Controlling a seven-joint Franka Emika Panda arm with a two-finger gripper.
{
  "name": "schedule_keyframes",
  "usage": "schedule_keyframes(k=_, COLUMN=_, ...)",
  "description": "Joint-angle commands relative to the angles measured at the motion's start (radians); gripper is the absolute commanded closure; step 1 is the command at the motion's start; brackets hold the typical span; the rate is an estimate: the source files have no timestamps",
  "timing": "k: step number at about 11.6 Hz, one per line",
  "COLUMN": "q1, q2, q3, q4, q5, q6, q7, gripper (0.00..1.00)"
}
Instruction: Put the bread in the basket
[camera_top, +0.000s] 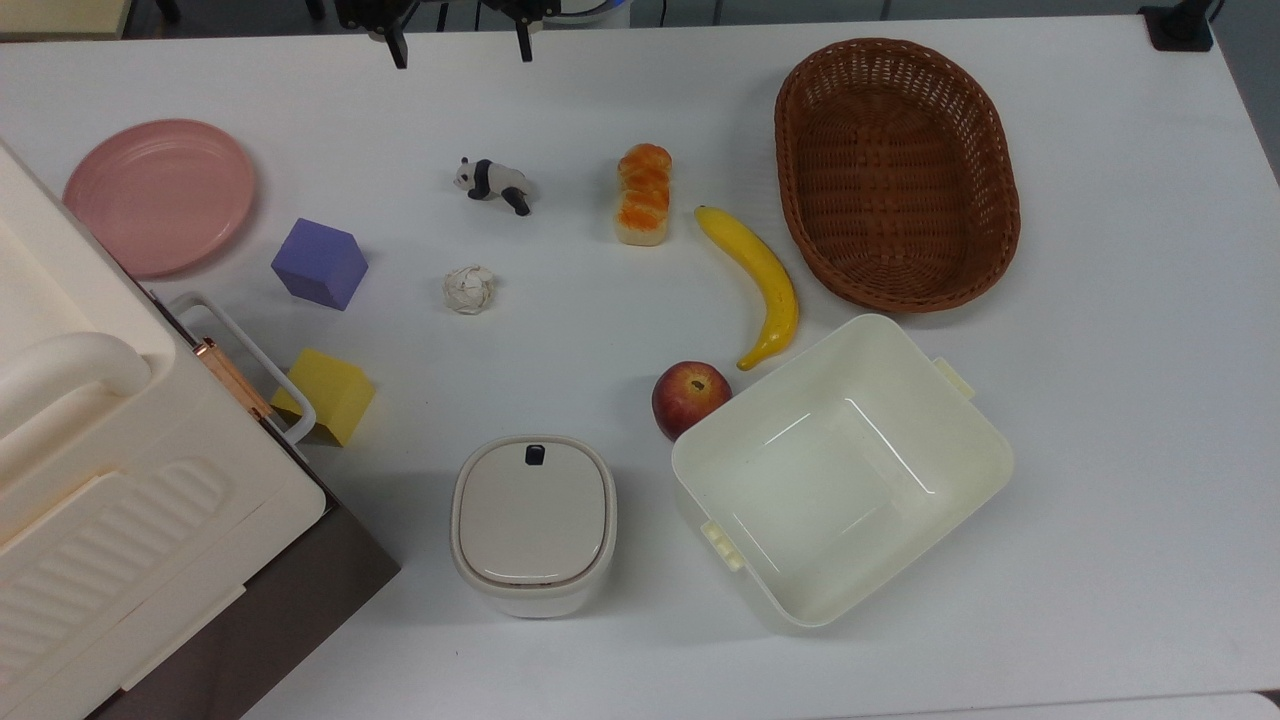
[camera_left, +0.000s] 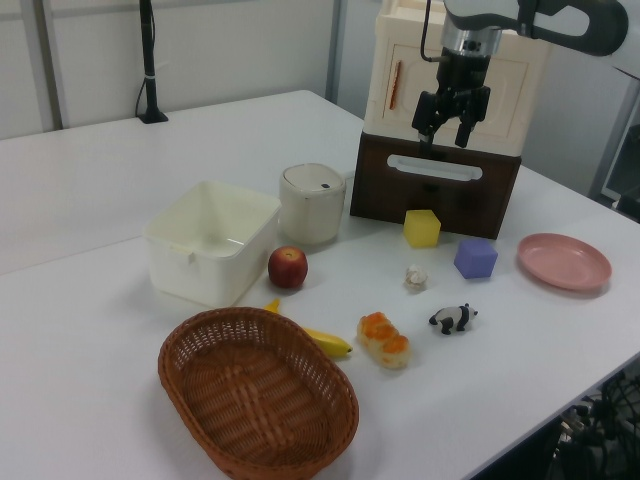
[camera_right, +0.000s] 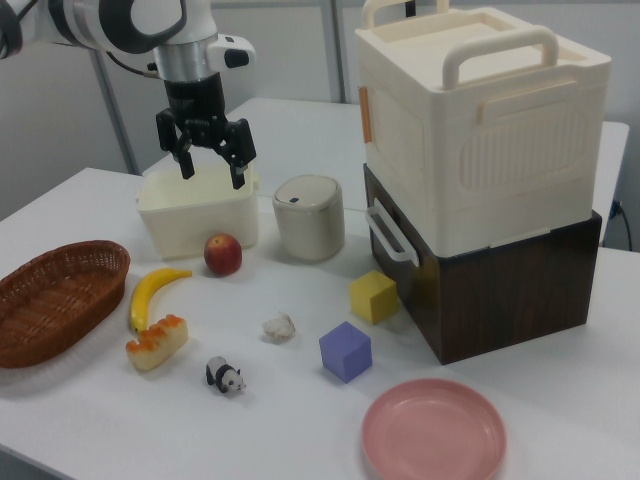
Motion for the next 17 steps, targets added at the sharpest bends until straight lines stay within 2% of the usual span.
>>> schedule_keyframes(k=1, q1=-0.026, q2=-0.058, q3=0.004, q4=-0.018, q5=0.029, q6=0.027, q7=-0.039, gripper=0.0)
schedule_keyframes(k=8, q1=-0.028, q2=-0.066, q3=0.005, q4=-0.028, q5=0.035, q6=0.014, q7=-0.034, gripper=0.0)
schedule_keyframes(k=14, q1=-0.02, q2=-0.033, q3=0.014, q4=-0.014, q5=0.029, q6=-0.044, q7=-0.011, gripper=0.0)
schedule_keyframes(k=16, q1=-0.023, q2=-0.055, q3=0.048, q4=-0.075, q5=0.031, q6=-0.029, q7=0.013, gripper=0.0)
schedule_keyframes(k=17, q1=-0.032, q2=-0.096, q3=0.092, q4=-0.165, q5=0.031, q6=0.036, q7=0.056, gripper=0.0)
